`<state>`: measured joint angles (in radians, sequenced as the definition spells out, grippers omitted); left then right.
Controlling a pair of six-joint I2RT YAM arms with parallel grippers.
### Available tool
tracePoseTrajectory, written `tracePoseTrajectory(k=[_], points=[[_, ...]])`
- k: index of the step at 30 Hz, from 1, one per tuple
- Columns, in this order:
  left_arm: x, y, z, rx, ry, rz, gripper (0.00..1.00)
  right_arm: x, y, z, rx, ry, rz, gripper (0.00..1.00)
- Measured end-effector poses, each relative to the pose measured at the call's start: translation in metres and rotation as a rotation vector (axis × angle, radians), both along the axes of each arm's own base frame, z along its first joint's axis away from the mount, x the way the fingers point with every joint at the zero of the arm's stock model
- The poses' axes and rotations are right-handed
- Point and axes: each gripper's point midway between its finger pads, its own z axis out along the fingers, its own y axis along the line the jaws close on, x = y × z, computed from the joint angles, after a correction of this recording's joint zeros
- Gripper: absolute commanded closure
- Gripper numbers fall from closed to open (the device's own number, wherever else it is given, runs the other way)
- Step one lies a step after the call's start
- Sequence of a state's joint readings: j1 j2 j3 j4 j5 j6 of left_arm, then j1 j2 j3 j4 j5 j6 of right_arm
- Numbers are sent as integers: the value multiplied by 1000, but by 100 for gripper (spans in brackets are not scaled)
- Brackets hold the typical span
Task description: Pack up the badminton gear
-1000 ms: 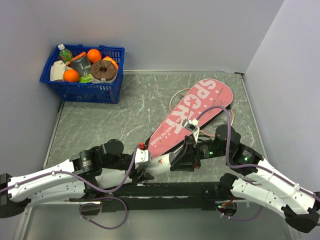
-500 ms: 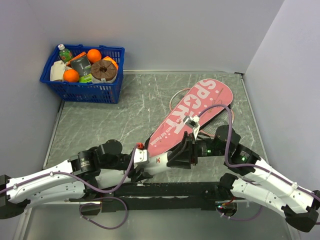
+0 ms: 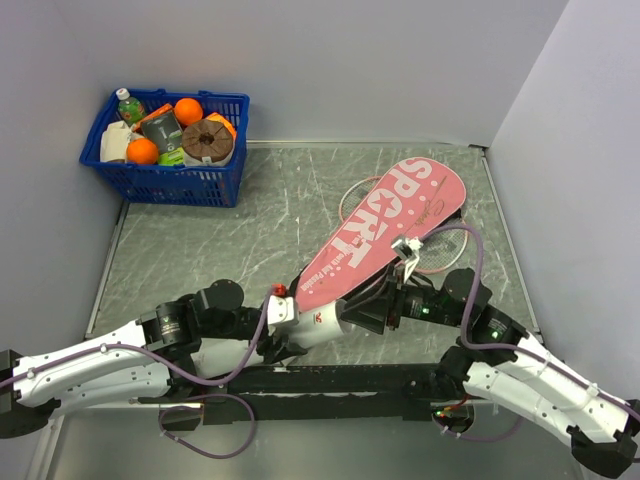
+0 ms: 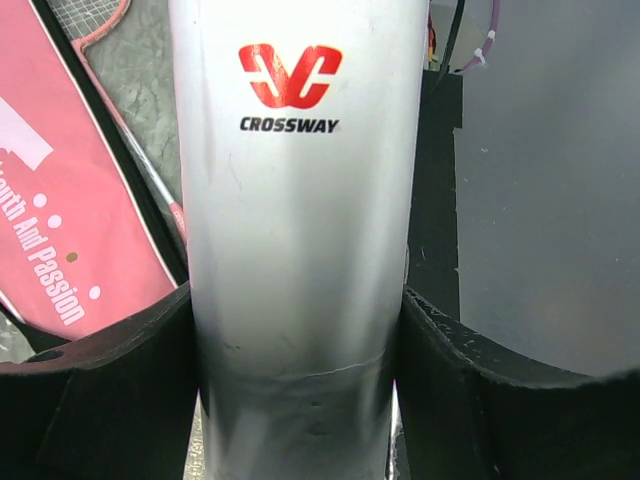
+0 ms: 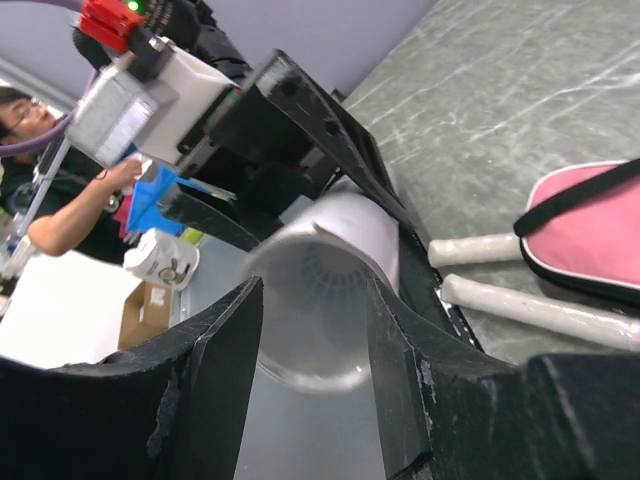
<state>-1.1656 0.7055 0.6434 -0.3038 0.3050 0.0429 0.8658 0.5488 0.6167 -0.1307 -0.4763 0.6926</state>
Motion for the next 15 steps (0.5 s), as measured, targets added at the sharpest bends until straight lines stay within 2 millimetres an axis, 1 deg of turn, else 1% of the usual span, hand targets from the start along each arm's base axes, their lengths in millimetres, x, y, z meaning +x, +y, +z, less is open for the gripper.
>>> tracePoseTrajectory(k=[3, 7, 10, 13, 15], points=[[0, -1, 3, -12, -3, 1, 99, -1, -7, -1, 11, -8, -25, 49], [0, -4, 7, -30, -9, -6, 99, -1, -14, 4, 28, -25, -55, 52], [0, -4, 7, -30, -9, -4, 99, -1, -14, 1, 19, -14, -54, 53], [3, -3, 7, -28, -14, 13, 99, -2, -10, -5, -2, 5, -33, 56], [5, -1, 2, -8, -10, 31, 99, -2, -6, -11, -22, 24, -18, 59]])
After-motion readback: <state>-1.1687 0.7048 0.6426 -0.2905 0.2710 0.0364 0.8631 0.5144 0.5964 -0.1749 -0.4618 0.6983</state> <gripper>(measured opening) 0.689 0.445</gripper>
